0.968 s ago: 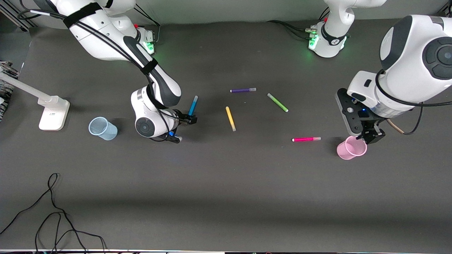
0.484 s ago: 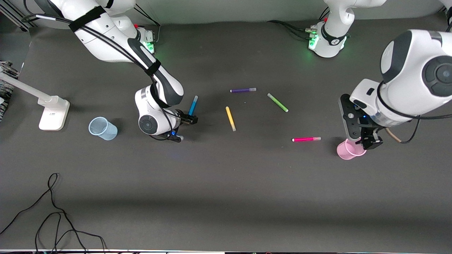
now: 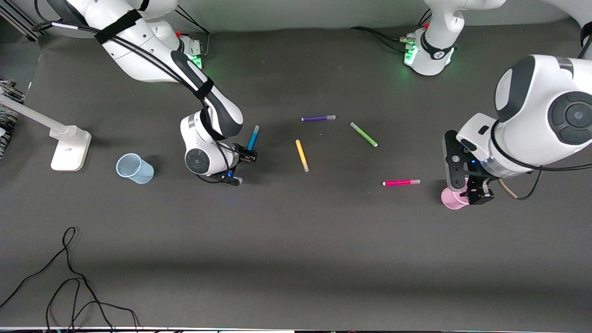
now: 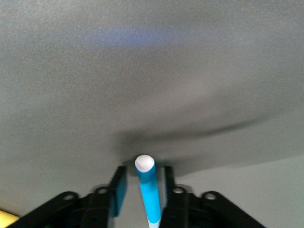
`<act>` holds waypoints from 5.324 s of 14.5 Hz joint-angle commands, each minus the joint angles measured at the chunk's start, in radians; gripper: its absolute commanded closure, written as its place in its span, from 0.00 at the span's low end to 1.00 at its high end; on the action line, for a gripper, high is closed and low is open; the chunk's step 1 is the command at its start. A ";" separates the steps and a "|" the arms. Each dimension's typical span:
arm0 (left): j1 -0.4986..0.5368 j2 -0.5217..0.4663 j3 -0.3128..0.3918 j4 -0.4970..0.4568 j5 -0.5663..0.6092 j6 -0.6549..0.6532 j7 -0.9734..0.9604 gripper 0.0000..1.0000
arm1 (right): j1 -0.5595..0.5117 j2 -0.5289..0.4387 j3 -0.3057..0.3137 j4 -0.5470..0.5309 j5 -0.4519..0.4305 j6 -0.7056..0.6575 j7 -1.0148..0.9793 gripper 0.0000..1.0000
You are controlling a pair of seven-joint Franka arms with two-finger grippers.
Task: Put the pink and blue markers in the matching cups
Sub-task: 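Carry the blue marker to the blue cup while the left gripper descends, then drop the blue marker into the blue cup while the left gripper grasps pink, then lift the pink marker with the left gripper while the right gripper withdraws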
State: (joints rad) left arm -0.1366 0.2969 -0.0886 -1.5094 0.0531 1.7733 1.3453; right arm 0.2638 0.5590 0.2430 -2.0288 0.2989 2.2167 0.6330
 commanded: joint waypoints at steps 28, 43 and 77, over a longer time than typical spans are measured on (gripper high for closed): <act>0.005 0.099 0.004 -0.701 0.033 0.805 -0.017 0.13 | -0.017 -0.686 -0.553 -0.365 -0.463 0.315 -0.674 1.00; 0.009 0.133 0.004 -0.696 0.031 0.831 -0.038 1.00 | -0.046 -0.571 -0.634 -0.536 -0.463 0.681 -0.768 0.45; 0.167 0.070 0.023 -0.299 0.496 0.136 -0.446 1.00 | -0.112 -0.740 -0.329 0.366 -0.262 -0.626 -0.650 0.00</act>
State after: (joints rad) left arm 0.0730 0.3295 -0.0708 -1.8235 0.4962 1.9235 0.9760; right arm 0.1654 -0.1936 -0.1327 -1.7104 0.0349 1.5955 -0.0275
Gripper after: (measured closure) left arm 0.833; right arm 0.000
